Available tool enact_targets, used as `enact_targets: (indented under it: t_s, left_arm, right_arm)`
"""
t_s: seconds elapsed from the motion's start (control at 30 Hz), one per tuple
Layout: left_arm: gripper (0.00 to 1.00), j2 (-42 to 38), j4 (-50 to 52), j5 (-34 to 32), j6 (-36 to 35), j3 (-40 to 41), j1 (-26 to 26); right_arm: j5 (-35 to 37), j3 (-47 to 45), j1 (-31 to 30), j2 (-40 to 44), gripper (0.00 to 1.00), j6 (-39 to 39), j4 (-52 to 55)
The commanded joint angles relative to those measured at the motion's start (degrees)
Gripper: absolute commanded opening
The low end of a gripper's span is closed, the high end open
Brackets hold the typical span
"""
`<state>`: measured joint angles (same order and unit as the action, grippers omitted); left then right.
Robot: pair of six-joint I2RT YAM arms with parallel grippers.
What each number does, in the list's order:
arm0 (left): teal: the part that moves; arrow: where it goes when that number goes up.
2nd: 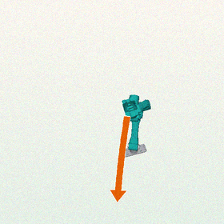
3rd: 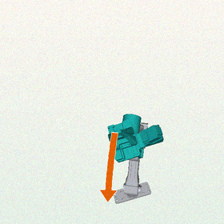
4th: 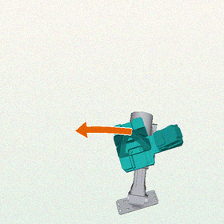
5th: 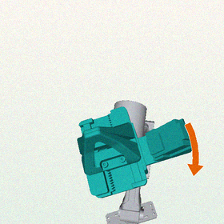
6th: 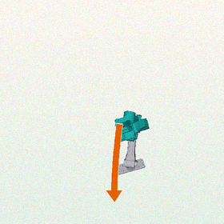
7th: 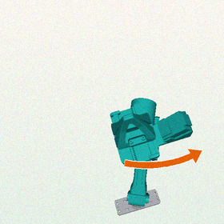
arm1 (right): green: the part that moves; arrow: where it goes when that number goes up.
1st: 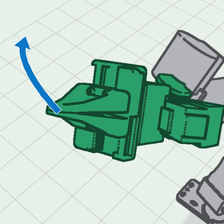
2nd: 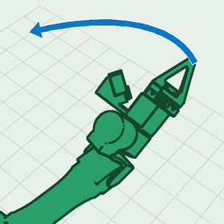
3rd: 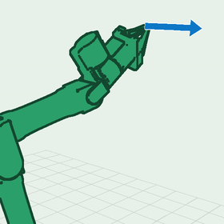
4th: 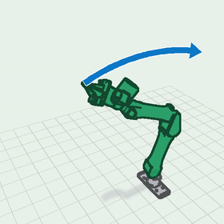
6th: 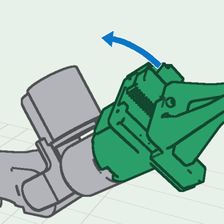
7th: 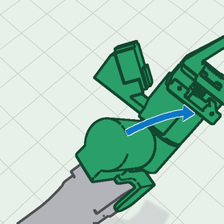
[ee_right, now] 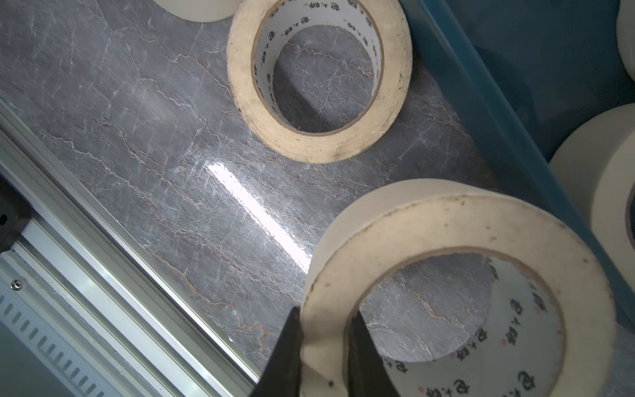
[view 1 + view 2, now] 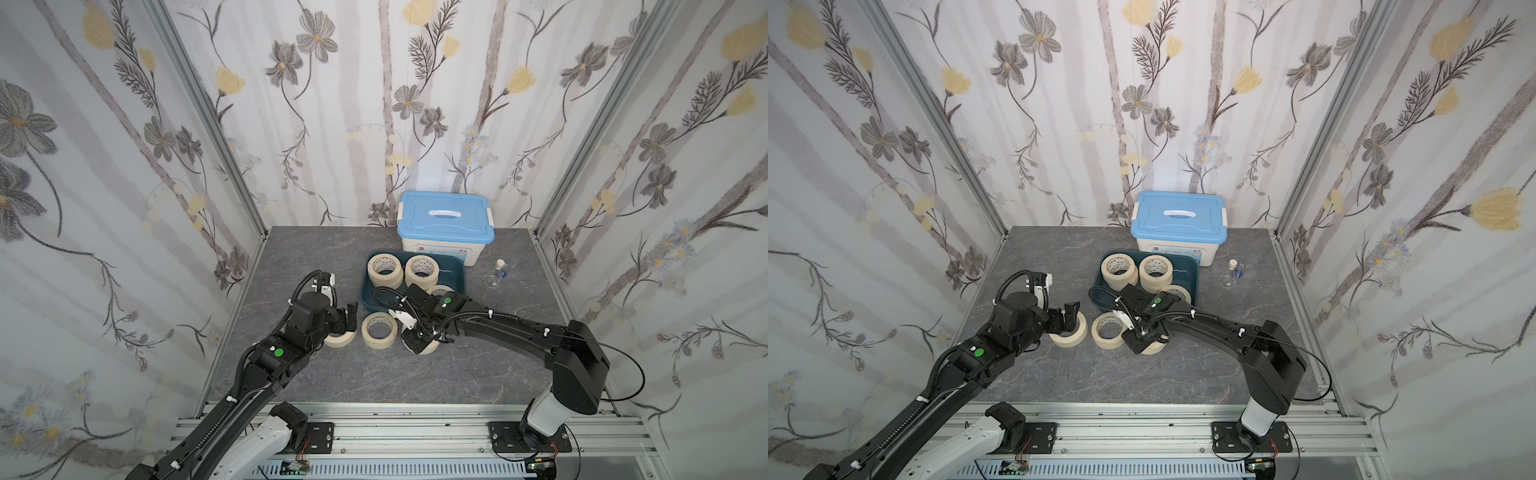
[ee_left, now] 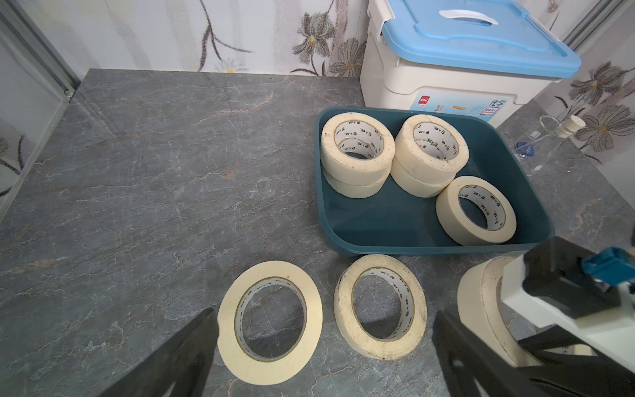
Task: Take out the art tape in the storage box
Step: Place the art tape at the center of the board.
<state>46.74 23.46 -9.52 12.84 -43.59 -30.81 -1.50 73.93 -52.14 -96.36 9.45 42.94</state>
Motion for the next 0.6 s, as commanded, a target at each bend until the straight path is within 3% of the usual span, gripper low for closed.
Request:
enact_targets:
  t_s: [0.0,0.57]
  left_arm:
    - [1.0,-0.5,0.8,-1.5,-0.4,0.1,0.0]
    - [1.0,-0.4,1.5,-2.0,-0.4,0.3,0.0]
  right_arm:
    - [0.9,-0.2,0.0,-1.2,0.13,0.5,-2.9]
    - [4.3,0.0,1.9,-7.2,0.13,-1.2,-6.2]
